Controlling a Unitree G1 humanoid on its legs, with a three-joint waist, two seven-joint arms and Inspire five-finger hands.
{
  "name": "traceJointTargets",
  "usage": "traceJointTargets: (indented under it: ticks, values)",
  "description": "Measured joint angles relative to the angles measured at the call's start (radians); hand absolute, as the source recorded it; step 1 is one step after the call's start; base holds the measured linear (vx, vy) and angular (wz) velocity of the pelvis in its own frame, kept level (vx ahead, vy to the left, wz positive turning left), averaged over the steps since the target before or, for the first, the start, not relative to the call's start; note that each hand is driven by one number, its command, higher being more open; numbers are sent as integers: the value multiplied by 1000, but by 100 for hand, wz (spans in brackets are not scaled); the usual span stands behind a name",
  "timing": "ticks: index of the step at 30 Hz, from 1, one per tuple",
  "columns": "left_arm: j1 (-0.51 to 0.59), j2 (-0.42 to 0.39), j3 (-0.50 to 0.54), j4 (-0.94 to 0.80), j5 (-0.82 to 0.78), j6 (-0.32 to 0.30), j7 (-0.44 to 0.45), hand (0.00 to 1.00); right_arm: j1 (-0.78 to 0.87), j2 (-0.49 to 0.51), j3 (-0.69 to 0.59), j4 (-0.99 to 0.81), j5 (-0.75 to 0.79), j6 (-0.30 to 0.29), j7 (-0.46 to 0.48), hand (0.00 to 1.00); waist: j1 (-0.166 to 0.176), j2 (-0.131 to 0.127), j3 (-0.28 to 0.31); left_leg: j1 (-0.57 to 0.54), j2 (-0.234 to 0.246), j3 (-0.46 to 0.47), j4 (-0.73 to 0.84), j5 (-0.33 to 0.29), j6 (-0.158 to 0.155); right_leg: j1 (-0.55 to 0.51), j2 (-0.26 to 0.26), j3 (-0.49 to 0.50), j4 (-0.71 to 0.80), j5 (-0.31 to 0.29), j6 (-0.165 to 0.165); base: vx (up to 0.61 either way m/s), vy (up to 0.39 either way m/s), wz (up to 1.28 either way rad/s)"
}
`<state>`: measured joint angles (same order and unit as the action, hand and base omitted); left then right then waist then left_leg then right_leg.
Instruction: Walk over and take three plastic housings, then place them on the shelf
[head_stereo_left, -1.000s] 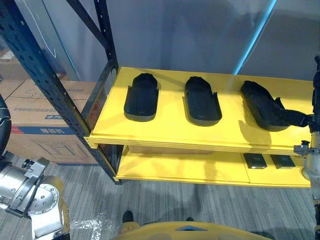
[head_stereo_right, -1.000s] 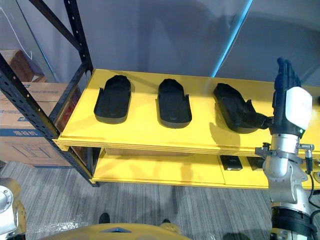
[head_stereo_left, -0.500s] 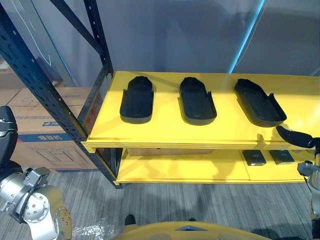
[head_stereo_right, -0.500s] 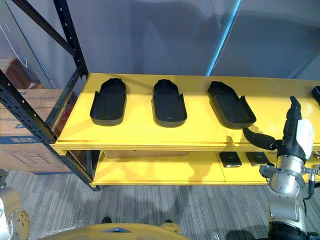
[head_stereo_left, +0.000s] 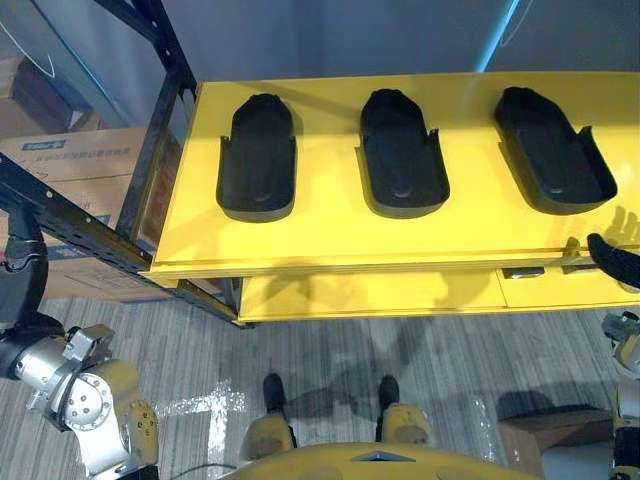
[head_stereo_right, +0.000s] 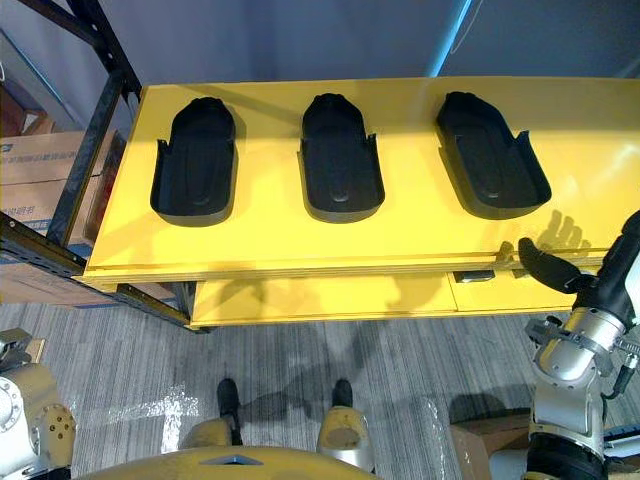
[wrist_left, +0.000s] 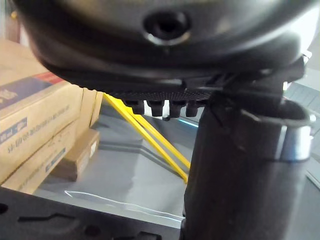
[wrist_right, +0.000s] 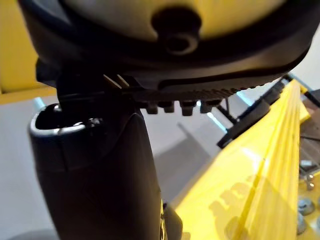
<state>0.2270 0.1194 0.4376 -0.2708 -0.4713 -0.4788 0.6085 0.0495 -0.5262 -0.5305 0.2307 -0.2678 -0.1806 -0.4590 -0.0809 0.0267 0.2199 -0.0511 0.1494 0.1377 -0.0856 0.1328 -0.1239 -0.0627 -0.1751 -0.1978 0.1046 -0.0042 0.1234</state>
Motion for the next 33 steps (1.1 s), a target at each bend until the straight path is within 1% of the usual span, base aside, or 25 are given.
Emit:
traceJointTargets:
  ticks: [4, 7, 11, 13, 15, 17, 22, 26, 33]
  values:
    - [-6, 0, -11, 0, -1, 0, 2, 100, -39, 0, -2, 0, 0, 0, -65, 100, -1, 5, 26, -2, -6, -9, 0, 4, -2, -37, -16, -3, 91, -51, 0, -29, -8, 10]
    - [-6, 0, -28, 0, -10, 0, 3, 100, -52, 0, -3, 0, 0, 1, -110, 100, -3, 14, 41, 0, -19, -21, 0, 8, 0, -61, -36, -4, 161, -90, 1, -19, -1, 10]
    - [-7, 0, -30, 0, -12, 1, 2, 100, -66, 0, -6, 0, 1, 28, -118, 100, -4, 20, 48, 3, -26, -27, 1, 8, 0, -72, -49, -7, 202, -114, 2, -12, -9, 7]
    - [-5, 0, -30, 0, -12, 1, 2, 100, -66, 0, -10, 0, 1, 52, -118, 100, -4, 20, 50, 3, -30, -32, 1, 8, 0, -79, -57, -11, 227, -129, 2, -3, -17, 8]
    - [-4, 0, -30, 0, -11, 1, 1, 100, -67, -2, -13, 2, 5, 66, -118, 100, -5, 21, 51, 3, -33, -36, 1, 8, 0, -80, -62, -16, 236, -136, 3, 1, -12, 9]
    - [-4, 0, -29, 0, -11, 1, 1, 100, -72, -17, -12, 18, 30, 67, -118, 100, -5, 23, 55, 3, -37, -40, 1, 8, 1, -82, -68, -17, 246, -142, 4, 1, -5, 6]
    - [-4, 0, -29, 0, -11, 1, -2, 100, -110, -36, -28, 50, 46, 67, -118, 100, -5, 26, 88, 3, -39, -47, 1, 10, 1, -85, -72, -22, 264, -152, 3, -12, -9, 3]
    - [-1, 0, -27, 0, -11, 1, -14, 100, -124, -68, -29, 93, 51, 66, -116, 100, -4, 27, 91, 2, -44, -55, 1, 11, 1, -89, -81, -32, 284, -166, 4, 4, -21, 7]
    - [1, 0, -27, 0, -11, 1, -38, 100, -150, -70, -29, 107, 71, 66, -116, 100, -3, 27, 94, 2, -53, -62, 1, 12, 2, -89, -93, -38, 296, -173, 7, -4, 3, 3]
